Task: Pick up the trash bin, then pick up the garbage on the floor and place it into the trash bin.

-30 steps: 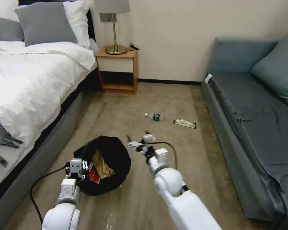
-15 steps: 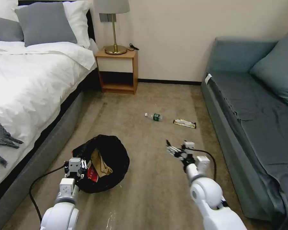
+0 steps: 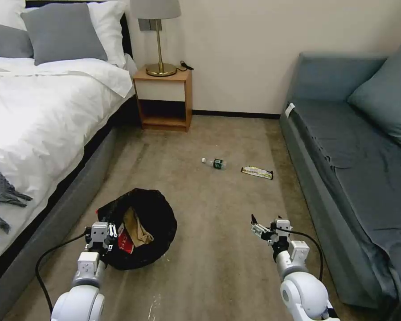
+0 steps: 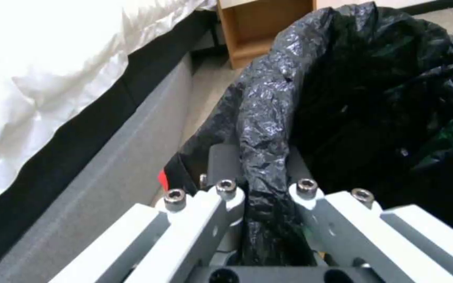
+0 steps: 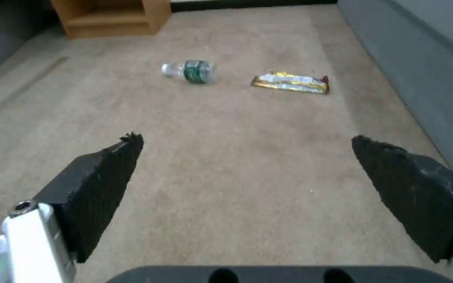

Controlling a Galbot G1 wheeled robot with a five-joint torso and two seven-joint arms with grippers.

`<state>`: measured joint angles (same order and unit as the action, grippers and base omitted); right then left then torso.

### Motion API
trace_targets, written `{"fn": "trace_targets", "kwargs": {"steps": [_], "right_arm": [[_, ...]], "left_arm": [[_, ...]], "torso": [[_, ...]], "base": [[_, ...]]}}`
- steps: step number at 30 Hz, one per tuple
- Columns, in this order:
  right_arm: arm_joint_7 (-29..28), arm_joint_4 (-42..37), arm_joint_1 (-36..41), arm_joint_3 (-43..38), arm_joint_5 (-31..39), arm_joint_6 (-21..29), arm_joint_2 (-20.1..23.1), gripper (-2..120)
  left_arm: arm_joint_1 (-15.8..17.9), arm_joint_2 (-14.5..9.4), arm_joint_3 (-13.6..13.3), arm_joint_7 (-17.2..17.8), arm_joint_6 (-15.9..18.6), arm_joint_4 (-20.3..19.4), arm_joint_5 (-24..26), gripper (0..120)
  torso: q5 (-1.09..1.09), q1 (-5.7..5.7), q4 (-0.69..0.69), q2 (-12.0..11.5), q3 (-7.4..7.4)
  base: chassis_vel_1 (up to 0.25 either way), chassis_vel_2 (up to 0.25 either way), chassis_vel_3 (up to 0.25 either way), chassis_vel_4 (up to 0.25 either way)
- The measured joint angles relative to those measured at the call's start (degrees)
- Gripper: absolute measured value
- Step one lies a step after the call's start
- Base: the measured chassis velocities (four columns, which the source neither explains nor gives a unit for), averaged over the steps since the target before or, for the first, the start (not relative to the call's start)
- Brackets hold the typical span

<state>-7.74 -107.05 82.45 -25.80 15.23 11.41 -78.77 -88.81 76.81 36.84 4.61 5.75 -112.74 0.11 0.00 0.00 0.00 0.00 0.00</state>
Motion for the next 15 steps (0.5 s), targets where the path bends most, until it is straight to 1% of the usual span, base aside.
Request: {"fn": "trace_targets", "kwargs": {"steps": [5, 15], "right_arm": [[0.9, 0.7, 1.1, -0.8, -0.5, -0.8, -1.1, 100], [3.3, 1.3, 1.6, -1.9, -0.3, -1.7, -1.2, 100]], "left_arm": [[-0.4, 0.0, 0.2, 0.1, -0.5, 0.0, 0.1, 3], [-0.6, 0.2, 0.2, 0.2, -0.6, -0.1, 0.0, 3]], "torso": [[0.00, 0.00, 0.00, 0.0, 0.00], [0.00, 0.00, 0.00, 0.0, 0.00]], "base": [[0.000, 0.000, 0.000, 0.000], [0.000, 0.000, 0.000, 0.000]]}}
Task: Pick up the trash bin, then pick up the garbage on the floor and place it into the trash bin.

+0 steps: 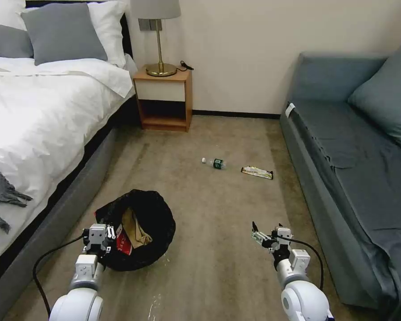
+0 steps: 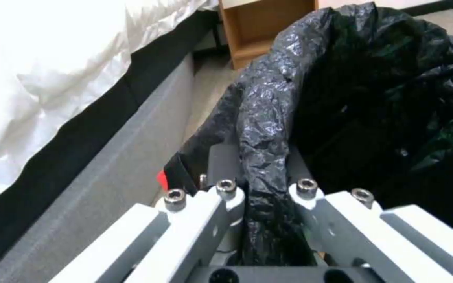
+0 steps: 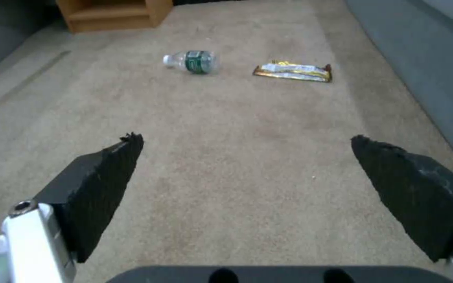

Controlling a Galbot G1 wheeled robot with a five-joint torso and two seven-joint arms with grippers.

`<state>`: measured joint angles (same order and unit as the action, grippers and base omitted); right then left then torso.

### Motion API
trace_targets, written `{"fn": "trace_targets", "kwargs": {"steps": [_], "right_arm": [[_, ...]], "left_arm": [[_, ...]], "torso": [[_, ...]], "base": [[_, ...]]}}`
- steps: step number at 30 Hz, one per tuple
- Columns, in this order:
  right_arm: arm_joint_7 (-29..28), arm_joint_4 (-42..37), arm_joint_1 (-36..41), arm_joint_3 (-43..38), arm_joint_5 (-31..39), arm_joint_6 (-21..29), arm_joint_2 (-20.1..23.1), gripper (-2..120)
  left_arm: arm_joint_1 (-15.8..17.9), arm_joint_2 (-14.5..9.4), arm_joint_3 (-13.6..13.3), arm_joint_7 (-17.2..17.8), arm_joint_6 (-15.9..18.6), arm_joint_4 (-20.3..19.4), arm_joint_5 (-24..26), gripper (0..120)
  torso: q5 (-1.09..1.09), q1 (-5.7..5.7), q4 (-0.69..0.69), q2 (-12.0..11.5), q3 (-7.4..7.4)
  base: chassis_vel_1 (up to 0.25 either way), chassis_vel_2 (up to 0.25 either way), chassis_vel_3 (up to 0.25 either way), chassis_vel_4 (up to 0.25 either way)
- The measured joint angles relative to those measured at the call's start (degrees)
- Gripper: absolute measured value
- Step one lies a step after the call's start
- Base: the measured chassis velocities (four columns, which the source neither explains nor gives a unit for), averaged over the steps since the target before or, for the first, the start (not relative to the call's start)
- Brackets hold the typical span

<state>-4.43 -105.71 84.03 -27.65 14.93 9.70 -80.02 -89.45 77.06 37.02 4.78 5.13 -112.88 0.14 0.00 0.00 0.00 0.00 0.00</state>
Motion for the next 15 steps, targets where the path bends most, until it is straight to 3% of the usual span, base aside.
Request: {"fn": "trace_targets", "kwargs": {"steps": [15], "right_arm": [[2.5, 0.3, -0.5, -0.4, 1.0, 0.0, 0.4, 100]], "left_arm": [[-0.2, 0.5, 0.3, -0.1, -0.1, -0.5, -0.1, 3]], "torso": [[0.00, 0.00, 0.00, 0.0, 0.00]], "base": [[0.000, 0.000, 0.000, 0.000]]}}
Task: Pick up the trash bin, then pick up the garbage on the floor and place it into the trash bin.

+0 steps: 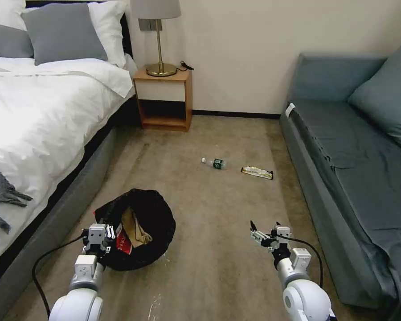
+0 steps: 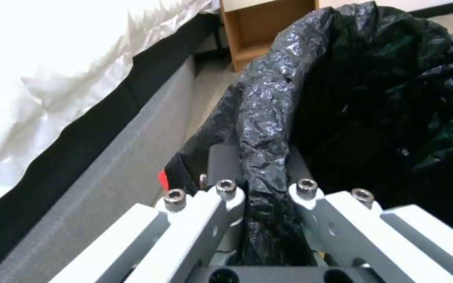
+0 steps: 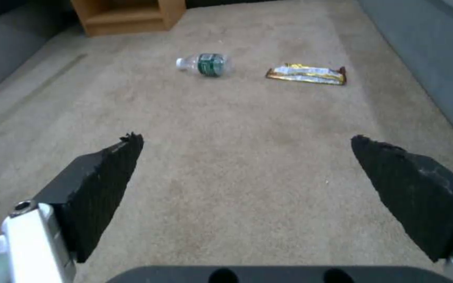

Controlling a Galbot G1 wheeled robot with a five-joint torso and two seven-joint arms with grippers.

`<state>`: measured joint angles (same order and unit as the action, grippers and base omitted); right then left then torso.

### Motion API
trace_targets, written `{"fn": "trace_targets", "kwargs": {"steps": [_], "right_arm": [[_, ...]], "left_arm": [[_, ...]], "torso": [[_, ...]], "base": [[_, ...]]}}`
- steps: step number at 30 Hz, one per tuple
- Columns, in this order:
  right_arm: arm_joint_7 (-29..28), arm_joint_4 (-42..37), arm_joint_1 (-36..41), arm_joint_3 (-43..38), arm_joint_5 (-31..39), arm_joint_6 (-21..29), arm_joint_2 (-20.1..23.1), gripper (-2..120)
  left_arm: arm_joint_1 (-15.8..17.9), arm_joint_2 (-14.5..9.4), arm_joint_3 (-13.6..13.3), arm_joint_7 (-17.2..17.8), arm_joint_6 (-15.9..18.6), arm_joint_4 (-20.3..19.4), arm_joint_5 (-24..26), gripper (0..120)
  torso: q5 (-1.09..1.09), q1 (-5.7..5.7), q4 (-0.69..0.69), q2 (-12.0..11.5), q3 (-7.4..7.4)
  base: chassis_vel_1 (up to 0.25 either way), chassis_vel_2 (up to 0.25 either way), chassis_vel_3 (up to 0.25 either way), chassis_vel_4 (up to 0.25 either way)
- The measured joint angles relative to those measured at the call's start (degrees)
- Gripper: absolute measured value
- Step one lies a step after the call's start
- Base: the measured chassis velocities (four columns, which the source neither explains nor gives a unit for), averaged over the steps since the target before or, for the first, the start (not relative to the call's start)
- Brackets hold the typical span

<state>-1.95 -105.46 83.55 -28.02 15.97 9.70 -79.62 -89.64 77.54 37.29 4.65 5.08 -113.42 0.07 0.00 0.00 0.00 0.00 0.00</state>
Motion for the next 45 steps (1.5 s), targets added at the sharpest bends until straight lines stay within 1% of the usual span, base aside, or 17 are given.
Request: {"fn": "trace_targets", "kwargs": {"steps": [12, 29, 32, 45], "right_arm": [[0.5, 1.3, -0.4, 0.0, -0.1, -1.1, -0.3, 100], [0.8, 2.4, -0.6, 0.4, -0.4, -2.1, -0.4, 100], [1.1, 2.6, -0.4, 0.4, -0.4, -2.4, -0.3, 100], [1.2, 3.1, -0.2, 0.3, -0.8, -3.0, -0.8, 100]], "left_arm": [[-0.7, -0.1, 0.5, 0.0, -0.3, -0.4, 0.0, 3], [-1.0, 0.5, 1.0, -0.1, -0.7, -0.6, -0.1, 3], [-0.9, 0.7, 1.0, -0.1, -2.0, -0.2, -0.6, 3], [-0.9, 0.4, 0.9, 0.5, -1.9, -0.2, -0.6, 3]], "torso": [[0.00, 0.00, 0.00, 0.0, 0.00], [0.00, 0.00, 0.00, 0.0, 0.00], [0.00, 0.01, 0.00, 0.0, 0.00], [0.00, 0.01, 0.00, 0.0, 0.00]], "base": [[-0.029, 0.026, 0.024, -0.035], [-0.086, 0.079, 0.082, -0.078], [-0.084, 0.099, 0.078, -0.072], [-0.090, 0.084, 0.093, -0.096]]}}
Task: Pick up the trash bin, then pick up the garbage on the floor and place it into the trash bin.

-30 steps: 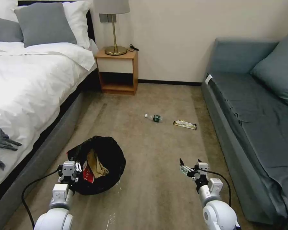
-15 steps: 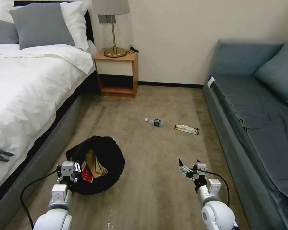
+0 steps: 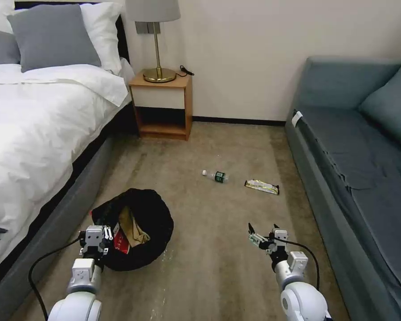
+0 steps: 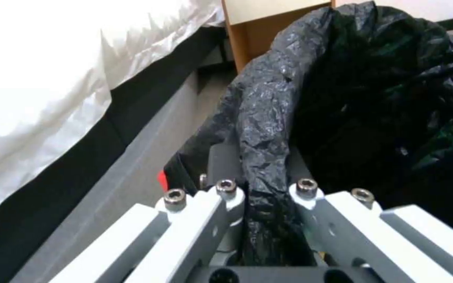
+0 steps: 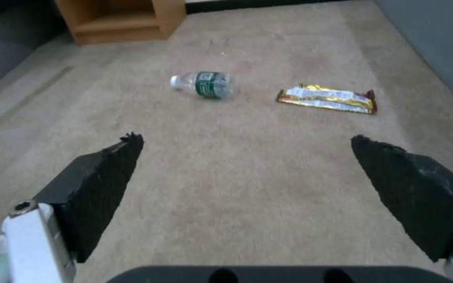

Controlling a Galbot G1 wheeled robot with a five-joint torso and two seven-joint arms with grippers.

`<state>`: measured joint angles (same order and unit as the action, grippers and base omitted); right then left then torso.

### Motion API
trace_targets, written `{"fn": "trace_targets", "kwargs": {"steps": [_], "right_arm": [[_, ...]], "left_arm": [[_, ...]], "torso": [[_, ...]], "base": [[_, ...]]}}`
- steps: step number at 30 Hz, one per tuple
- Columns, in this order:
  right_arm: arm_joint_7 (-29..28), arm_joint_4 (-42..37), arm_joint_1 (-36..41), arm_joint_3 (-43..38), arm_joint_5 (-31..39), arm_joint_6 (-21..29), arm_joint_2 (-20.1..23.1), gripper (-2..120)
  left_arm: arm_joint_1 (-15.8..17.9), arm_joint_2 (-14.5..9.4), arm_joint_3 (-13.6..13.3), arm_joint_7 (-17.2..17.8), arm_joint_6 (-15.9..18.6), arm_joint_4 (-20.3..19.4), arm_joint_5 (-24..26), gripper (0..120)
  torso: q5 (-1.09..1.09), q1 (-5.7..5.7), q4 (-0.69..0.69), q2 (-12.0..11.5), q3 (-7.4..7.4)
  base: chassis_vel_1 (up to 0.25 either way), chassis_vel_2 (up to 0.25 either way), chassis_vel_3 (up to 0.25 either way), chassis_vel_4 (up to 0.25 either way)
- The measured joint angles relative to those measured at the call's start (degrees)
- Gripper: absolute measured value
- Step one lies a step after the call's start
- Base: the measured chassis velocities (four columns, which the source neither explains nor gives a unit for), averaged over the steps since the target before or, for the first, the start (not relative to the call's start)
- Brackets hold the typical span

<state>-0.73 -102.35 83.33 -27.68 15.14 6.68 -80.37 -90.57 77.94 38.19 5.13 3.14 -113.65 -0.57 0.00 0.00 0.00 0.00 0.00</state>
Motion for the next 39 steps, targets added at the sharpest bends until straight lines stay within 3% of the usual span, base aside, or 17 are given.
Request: {"fn": "trace_targets", "kwargs": {"steps": [39], "right_arm": [[0.6, 3.5, -0.8, -0.2, -0.7, -1.8, -1.8, 100]], "left_arm": [[1.6, -1.6, 0.2, -0.4, -0.6, 2.5, 0.5, 3]], "torso": [[0.00, 0.00, 0.00, 0.0, 0.00]], "base": [[-0.114, 0.117, 0.115, -0.115]]}}
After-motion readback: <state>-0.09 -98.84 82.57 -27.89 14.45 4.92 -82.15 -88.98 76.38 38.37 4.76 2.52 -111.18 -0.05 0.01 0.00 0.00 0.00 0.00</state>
